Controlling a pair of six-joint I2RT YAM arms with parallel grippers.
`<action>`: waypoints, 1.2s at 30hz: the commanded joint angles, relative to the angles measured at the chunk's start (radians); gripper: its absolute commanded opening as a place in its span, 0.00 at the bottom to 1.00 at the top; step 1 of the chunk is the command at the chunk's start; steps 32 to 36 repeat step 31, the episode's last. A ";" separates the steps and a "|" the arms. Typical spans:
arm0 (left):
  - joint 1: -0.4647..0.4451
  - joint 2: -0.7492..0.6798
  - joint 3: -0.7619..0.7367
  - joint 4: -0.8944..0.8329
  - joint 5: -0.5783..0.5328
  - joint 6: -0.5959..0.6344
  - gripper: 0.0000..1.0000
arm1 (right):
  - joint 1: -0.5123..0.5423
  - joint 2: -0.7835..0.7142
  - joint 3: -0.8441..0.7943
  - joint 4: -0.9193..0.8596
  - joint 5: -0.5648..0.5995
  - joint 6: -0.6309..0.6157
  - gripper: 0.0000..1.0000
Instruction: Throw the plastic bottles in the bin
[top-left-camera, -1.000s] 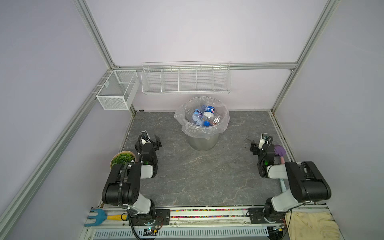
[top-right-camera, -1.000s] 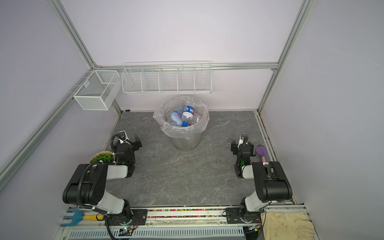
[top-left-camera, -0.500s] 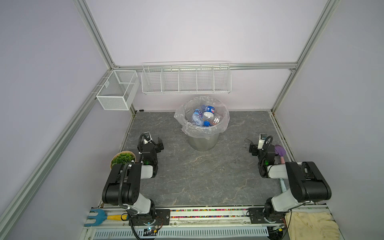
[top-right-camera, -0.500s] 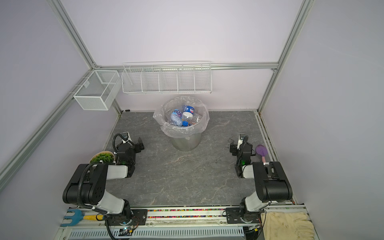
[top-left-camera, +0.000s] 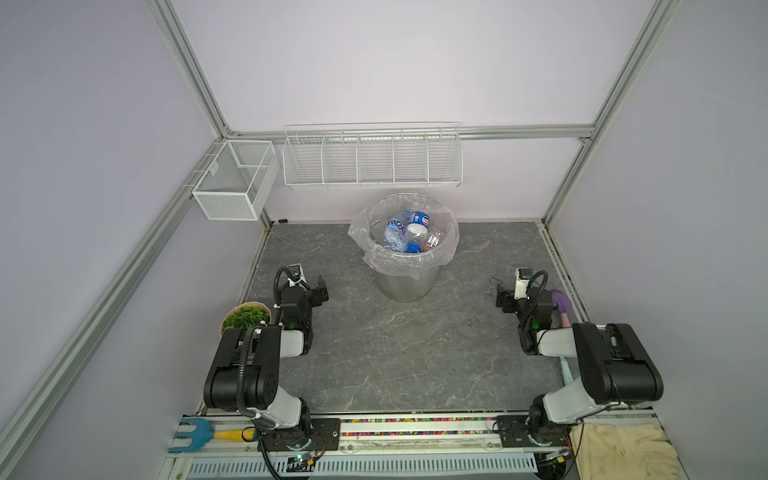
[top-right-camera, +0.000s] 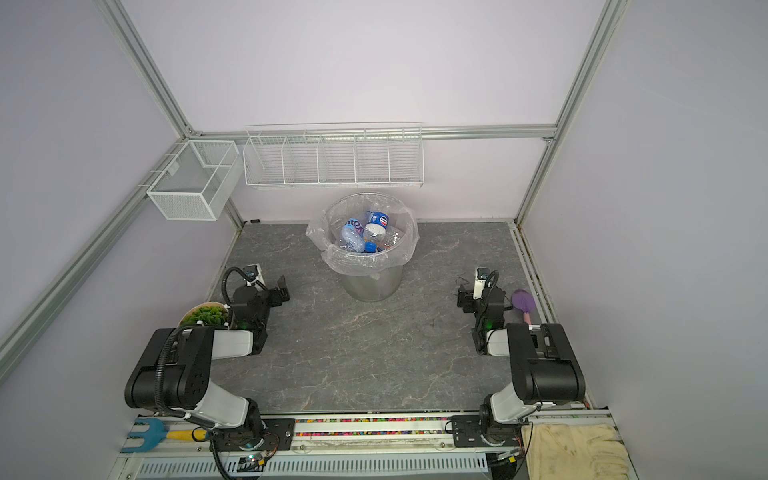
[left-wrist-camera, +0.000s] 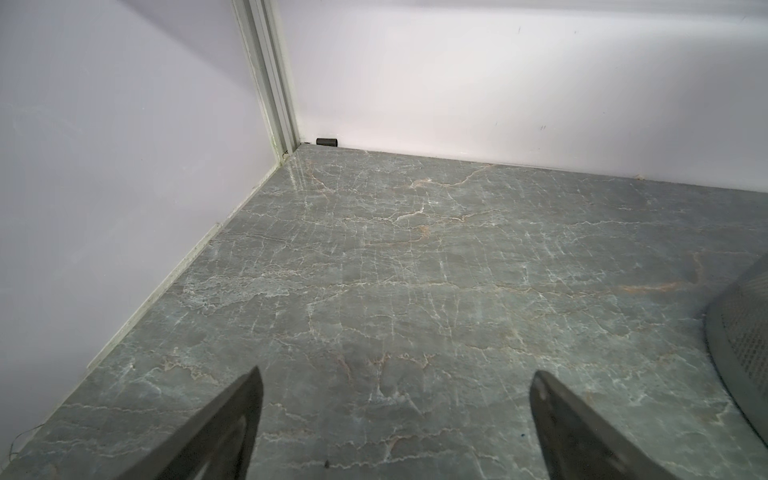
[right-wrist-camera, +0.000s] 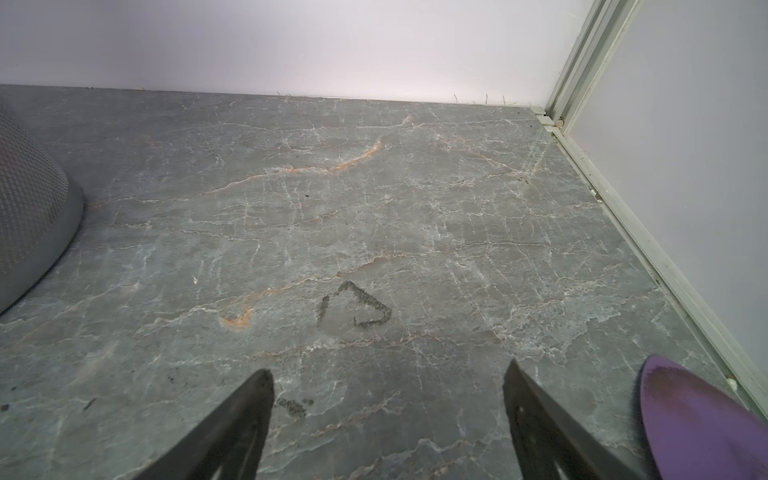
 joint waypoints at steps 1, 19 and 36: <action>0.004 -0.004 -0.001 -0.001 0.014 0.002 0.99 | -0.002 -0.020 0.009 0.000 -0.016 -0.018 0.89; 0.004 -0.003 0.000 -0.002 0.041 0.021 0.99 | -0.003 -0.019 0.009 0.000 -0.018 -0.019 0.89; 0.007 -0.001 -0.001 0.003 0.040 0.015 0.99 | -0.009 -0.020 0.012 -0.005 -0.029 -0.013 0.89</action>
